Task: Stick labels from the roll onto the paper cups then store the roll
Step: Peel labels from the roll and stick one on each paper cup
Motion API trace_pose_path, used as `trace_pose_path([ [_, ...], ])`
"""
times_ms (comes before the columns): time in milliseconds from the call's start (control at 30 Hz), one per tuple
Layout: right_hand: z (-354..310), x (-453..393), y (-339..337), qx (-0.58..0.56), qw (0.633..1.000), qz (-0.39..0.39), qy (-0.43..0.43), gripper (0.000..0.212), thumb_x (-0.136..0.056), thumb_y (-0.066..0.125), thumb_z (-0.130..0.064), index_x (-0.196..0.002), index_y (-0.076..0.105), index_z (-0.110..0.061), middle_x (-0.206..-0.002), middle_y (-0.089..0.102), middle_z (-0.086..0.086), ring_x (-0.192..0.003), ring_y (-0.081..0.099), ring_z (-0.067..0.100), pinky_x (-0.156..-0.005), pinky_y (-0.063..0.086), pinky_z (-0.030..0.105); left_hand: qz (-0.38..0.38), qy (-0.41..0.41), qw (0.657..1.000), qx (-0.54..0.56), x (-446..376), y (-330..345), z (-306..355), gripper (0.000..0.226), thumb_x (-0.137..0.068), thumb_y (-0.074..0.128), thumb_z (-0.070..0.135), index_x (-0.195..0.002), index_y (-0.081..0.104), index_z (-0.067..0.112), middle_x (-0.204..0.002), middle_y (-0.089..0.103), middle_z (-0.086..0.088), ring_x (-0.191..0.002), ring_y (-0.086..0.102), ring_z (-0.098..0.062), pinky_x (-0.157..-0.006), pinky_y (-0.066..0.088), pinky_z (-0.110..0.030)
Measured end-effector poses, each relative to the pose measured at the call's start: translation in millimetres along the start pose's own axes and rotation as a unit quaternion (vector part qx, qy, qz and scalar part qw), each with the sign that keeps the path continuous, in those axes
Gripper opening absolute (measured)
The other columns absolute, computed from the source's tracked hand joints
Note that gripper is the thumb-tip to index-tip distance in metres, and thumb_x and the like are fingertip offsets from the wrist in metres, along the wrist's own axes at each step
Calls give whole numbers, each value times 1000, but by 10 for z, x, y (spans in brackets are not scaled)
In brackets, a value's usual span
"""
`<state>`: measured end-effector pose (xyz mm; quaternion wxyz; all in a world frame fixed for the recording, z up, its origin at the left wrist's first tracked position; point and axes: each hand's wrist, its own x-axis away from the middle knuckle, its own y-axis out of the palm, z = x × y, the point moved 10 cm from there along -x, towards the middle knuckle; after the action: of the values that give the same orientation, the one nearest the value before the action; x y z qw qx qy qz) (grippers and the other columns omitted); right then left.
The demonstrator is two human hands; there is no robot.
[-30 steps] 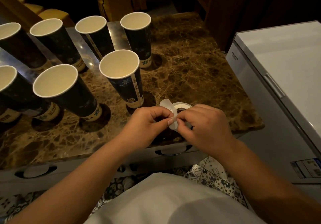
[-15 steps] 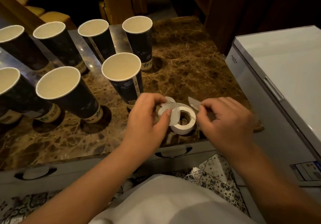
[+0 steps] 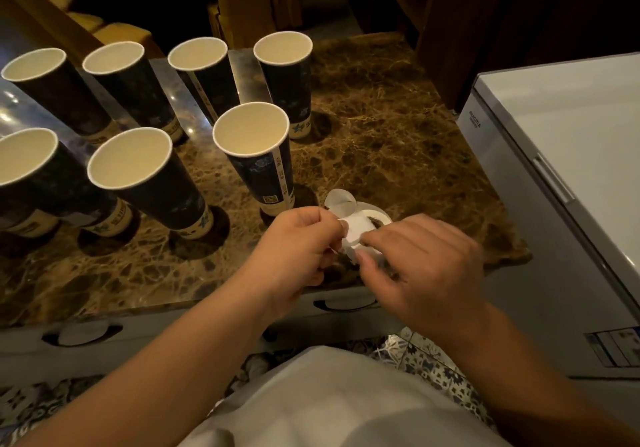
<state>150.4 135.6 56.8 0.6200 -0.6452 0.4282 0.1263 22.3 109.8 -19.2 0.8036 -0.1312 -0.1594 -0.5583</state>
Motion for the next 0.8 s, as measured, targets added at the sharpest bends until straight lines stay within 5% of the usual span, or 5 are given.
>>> trace_pose_path([
  [100,233,-8,41,-144,978,-21,148,23,-88,63,-30,-99,74,-13,-91,73,-3,-80,66,10,-62,53,26,-20,128,986,-110,87,-51,220,13,-93,58,17,-83,64,14,-71,58,-9,-59,47,-27,-53,42,-31],
  [200,431,68,308,-336,881,-88,323,24,-87,68,-28,-111,69,-25,-96,70,-14,-87,66,3,-69,56,18,-60,190,962,-189,210,-88,326,12,-95,58,23,-87,66,21,-78,63,-4,-67,57,-27,-59,49,-37],
  [267,394,67,493,-415,827,-140,354,17,-83,72,-20,-98,72,-28,-83,72,-11,-81,68,5,-66,57,24,-66,196,956,-207,263,-163,330,12,-95,58,23,-87,66,20,-74,61,2,-62,55,-15,-57,47,-28],
  [400,225,-84,636,-409,839,-179,312,13,-80,75,-17,-75,72,-29,-75,71,-8,-69,67,11,-60,57,25,2,180,954,-238,328,-437,261,11,-93,61,20,-83,66,21,-72,62,3,-63,54,-8,-58,47,-25],
  [800,-537,-379,1034,-329,906,-147,223,6,-84,70,-19,-83,72,-24,-70,68,-12,-71,64,8,-59,53,22,310,167,917,-187,758,-1838,-170,12,-88,66,21,-76,64,17,-66,60,4,-62,55,-5,-58,45,-17],
])
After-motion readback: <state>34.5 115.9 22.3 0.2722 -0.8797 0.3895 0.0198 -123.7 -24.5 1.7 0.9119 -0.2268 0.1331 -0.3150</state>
